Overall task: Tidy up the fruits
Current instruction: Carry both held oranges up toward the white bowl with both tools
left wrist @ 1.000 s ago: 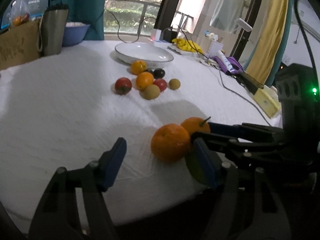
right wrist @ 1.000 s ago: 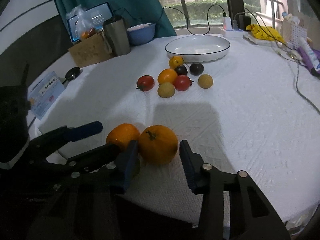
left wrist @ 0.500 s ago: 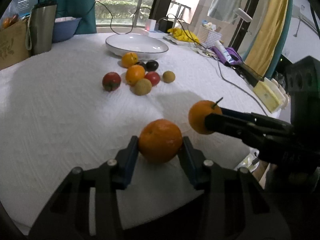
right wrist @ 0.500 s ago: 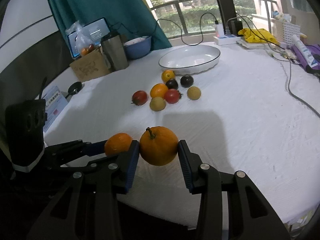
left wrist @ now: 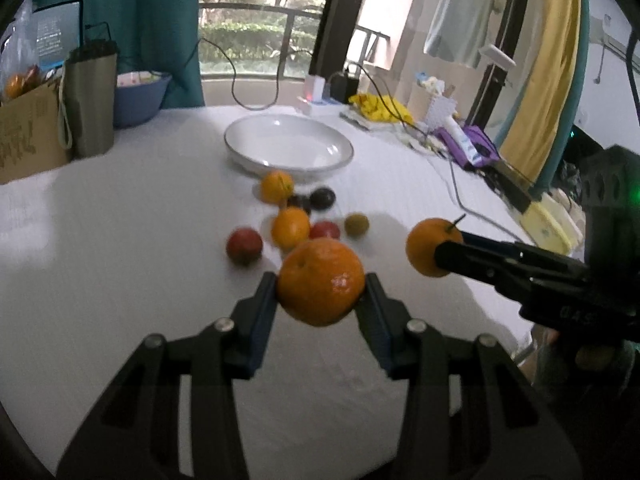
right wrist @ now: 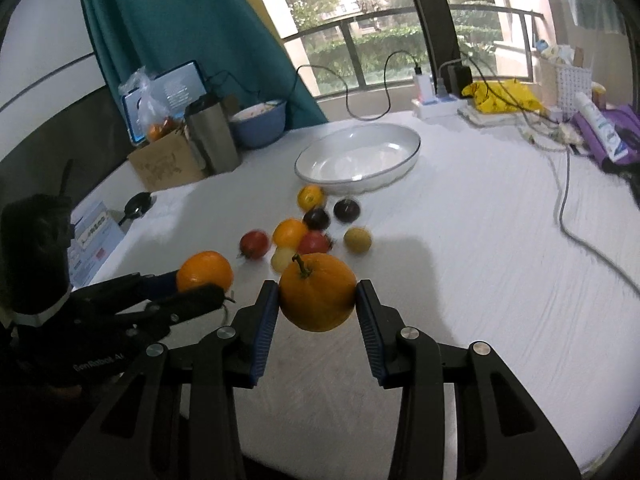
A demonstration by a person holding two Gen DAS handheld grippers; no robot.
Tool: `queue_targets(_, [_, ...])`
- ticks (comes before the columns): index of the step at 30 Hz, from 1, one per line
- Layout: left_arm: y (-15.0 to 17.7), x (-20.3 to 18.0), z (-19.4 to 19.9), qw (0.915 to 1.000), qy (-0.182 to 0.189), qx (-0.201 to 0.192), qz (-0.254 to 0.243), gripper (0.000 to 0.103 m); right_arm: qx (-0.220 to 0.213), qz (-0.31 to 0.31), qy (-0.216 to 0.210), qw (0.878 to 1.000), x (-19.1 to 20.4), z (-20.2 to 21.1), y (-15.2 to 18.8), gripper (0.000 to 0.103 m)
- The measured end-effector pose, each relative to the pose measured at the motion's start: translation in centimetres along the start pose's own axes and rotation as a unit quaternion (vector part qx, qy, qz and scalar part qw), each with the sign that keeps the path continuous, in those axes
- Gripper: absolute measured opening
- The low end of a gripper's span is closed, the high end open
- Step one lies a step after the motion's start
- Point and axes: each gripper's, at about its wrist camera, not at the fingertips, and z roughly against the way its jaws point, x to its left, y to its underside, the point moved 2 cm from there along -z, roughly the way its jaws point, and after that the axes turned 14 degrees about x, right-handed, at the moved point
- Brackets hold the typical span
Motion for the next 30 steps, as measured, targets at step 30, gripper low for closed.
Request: queue_targets(30, [-14.1,3.9,-4.2,0.9982,0.007,-0.057,-0.018,0.044,-0.049,0.029,0.038,0.998,-4.0,-3.4,-14.8,0.024])
